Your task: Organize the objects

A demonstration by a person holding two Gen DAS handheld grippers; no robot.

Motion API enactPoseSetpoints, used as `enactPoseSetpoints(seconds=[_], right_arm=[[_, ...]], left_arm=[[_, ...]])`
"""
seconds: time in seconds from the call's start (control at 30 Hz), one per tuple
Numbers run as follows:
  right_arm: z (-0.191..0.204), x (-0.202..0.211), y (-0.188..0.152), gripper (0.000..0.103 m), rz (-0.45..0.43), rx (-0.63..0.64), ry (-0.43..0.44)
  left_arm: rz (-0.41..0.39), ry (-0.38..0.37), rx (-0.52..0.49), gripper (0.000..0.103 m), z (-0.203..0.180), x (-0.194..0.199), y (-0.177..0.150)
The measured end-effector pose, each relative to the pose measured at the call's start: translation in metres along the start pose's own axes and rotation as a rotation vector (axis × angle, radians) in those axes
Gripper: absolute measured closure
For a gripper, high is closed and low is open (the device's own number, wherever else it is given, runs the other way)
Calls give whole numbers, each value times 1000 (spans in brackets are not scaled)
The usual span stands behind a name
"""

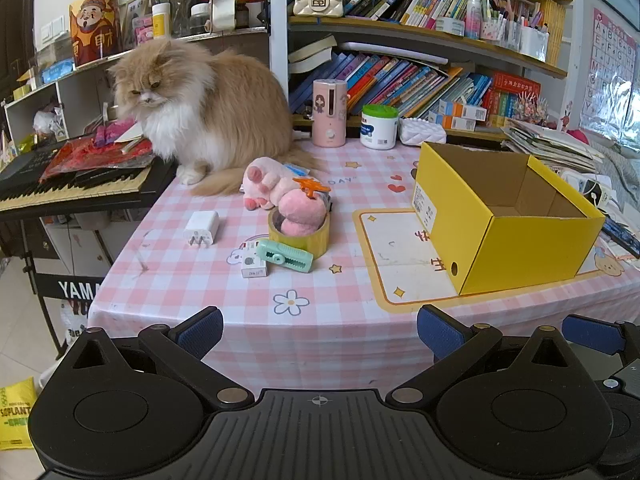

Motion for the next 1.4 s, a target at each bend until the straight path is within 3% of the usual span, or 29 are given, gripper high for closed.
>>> enactPoseSetpoints(seconds=[1.4], right_arm=[[3, 3, 2, 0, -7, 12, 12]], left_arm=[[-7, 9, 7, 0, 0, 9, 2]])
Point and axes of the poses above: each gripper's, at about its wrist camera, not at the fingertips, and x roughly against the way its jaws point, z to its left, y to its top, the point moved 3 cm from there along -x, roughly the way its jaws point, and after that the axes turned 11 degrees about -x, right-handed, at the moved point
